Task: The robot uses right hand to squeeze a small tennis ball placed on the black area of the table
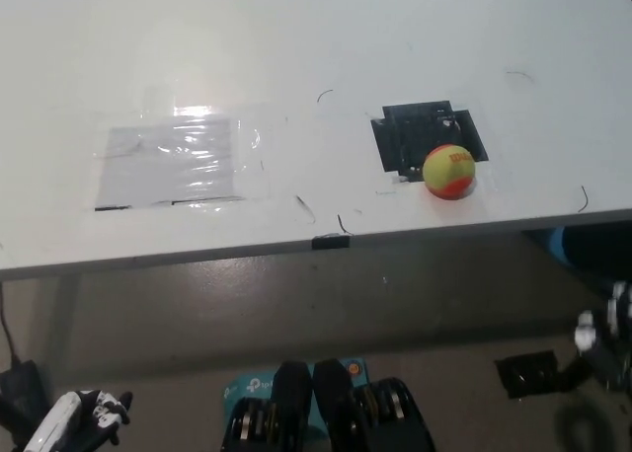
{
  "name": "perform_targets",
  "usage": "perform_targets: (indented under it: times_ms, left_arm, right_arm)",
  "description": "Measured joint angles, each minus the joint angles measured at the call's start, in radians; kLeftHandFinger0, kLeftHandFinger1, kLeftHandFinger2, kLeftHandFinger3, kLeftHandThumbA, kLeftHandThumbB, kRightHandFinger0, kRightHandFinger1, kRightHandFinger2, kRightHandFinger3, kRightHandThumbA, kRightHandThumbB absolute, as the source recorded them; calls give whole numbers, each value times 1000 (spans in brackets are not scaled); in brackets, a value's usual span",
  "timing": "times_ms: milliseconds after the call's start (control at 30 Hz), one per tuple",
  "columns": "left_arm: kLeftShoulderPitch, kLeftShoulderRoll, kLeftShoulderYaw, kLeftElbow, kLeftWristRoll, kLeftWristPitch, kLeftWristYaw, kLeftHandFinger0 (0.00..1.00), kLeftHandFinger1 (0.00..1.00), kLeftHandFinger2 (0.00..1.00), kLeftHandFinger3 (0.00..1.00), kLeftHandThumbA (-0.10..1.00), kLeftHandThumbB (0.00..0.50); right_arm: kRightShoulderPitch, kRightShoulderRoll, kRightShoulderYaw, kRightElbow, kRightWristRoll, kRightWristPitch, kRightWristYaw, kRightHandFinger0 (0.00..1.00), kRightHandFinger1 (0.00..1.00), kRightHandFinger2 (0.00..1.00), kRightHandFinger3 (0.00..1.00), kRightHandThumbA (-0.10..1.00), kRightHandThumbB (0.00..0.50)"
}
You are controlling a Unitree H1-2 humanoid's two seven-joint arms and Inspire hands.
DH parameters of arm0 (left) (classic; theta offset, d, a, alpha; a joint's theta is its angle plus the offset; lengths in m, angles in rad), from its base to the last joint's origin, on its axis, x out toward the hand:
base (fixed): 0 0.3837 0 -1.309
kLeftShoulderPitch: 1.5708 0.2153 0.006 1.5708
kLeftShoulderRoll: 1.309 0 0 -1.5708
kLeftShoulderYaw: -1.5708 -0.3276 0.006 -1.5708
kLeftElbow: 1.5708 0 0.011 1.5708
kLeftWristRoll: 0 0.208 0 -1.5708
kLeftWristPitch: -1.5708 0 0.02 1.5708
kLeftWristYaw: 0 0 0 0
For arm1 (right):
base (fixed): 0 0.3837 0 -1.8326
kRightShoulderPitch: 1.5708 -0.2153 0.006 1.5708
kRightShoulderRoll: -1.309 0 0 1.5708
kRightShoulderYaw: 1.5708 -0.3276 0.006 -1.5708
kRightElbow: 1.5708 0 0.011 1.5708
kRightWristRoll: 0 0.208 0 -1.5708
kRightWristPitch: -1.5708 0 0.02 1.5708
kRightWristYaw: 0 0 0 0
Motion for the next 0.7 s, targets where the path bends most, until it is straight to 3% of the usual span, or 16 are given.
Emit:
perform_targets:
  times_ms: [33,167,267,300,367,400,433,467,600,667,700]
  left_arm:
    - [1,0,0,0,0,0,-1,27,50,215,334,635,471]
    - [0,0,0,0,4,0,-3,38,45,224,351,607,463]
    - [-1,0,1,1,4,-1,-7,36,42,215,320,622,475]
    - [-1,0,1,1,4,-1,-8,56,58,244,313,595,453]
    - [-1,0,2,1,4,0,-10,48,58,250,310,611,457]
    - [-1,0,2,1,5,0,-11,46,58,249,310,612,456]
    - [-2,0,1,1,6,0,-11,61,73,256,338,627,467]
    - [-3,0,2,1,7,0,-12,60,71,252,352,633,470]
    - [-5,0,2,4,8,-2,-15,76,84,260,343,648,474]
    - [-5,0,2,4,10,-2,-15,85,93,275,344,634,464]
    - [-6,0,1,4,10,-2,-15,69,82,276,357,633,468]
  right_arm:
    - [-28,-2,0,-23,-5,6,2,309,352,539,820,29,196]
    - [-149,-3,1,-81,-17,39,11,387,431,574,837,86,226]
    - [-214,-4,11,-84,-26,60,20,355,527,795,948,176,266]
    - [-225,-4,15,-85,-30,67,24,414,619,859,1000,181,292]
    - [-256,-7,42,-86,-46,100,45,630,848,974,1000,293,305]
    - [-267,-10,58,-85,-54,115,54,647,860,977,1000,294,310]
    - [-277,-16,73,-86,-60,129,67,820,1000,1000,1000,350,324]
    - [-284,-20,84,-86,-67,144,78,1000,1000,1000,1000,431,329]
    - [-313,-51,145,-86,-112,232,134,1000,1000,1000,1000,525,300]
    - [-323,-64,165,-86,-129,270,160,1000,1000,1000,1000,515,318]
    - [-330,-68,173,-85,-138,292,172,1000,1000,1000,1000,548,350]
